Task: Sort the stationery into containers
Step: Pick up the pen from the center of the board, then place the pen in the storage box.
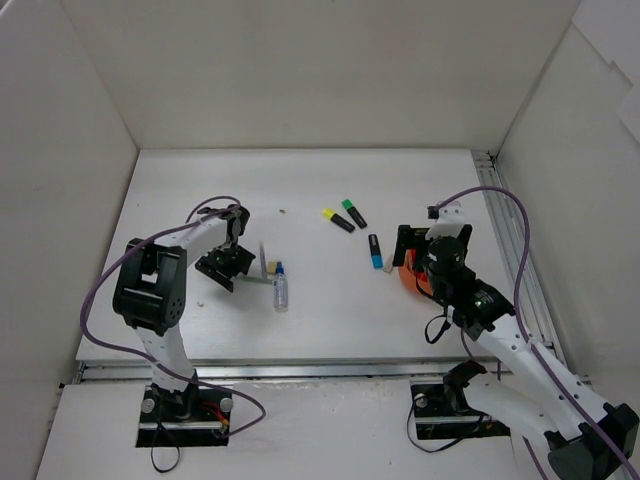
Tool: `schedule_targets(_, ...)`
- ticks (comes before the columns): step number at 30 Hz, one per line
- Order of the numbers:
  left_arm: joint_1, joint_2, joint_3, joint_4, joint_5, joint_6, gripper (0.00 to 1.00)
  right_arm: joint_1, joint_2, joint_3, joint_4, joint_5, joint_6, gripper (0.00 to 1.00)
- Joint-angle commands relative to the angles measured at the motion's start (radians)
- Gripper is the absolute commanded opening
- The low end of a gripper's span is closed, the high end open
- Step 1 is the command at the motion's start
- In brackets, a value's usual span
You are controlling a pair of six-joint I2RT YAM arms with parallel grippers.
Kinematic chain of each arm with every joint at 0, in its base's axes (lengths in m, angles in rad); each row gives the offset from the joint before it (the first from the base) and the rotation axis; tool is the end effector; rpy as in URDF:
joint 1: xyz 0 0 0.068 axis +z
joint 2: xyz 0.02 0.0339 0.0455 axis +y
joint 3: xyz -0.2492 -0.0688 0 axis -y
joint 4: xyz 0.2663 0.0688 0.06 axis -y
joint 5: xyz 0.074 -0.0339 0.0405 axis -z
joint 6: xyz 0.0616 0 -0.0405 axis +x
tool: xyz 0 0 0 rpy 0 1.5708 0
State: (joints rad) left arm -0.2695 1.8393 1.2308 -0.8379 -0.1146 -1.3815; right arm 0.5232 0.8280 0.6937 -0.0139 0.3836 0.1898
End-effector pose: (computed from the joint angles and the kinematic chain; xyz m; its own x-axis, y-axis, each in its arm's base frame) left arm 0.3447 -0.0879 0.1166 -0.4263 -0.8945 -0.1348 -0.8922 0.4404 -0.1005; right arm 0.2307 0.1065 0.3015 -0.1525 0.1140 -0.9817 -0.1160 0.9844 0.1323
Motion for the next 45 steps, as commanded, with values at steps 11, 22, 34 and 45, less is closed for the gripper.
schedule_targets(11, -0.017, -0.058, -0.053, -0.023, -0.019, -0.013, 0.00, -0.005, -0.041, -0.006, 0.042, -0.034, 0.014, 0.98)
schedule_targets(22, -0.137, -0.380, -0.067, 0.133, -0.175, 0.272, 0.00, 0.012, -0.011, 0.001, 0.112, -0.487, -0.108, 0.98)
schedule_targets(34, -0.335, -0.770, -0.361, 0.881, 0.475, 1.067, 0.00, 0.112, 0.092, 0.009, 0.353, -0.469, 0.135, 0.98)
schedule_targets(45, -0.441, -0.738, -0.306, 0.858, 0.579, 1.211, 0.00, 0.179, 0.223, 0.030, 0.439, -0.594, 0.181, 0.95)
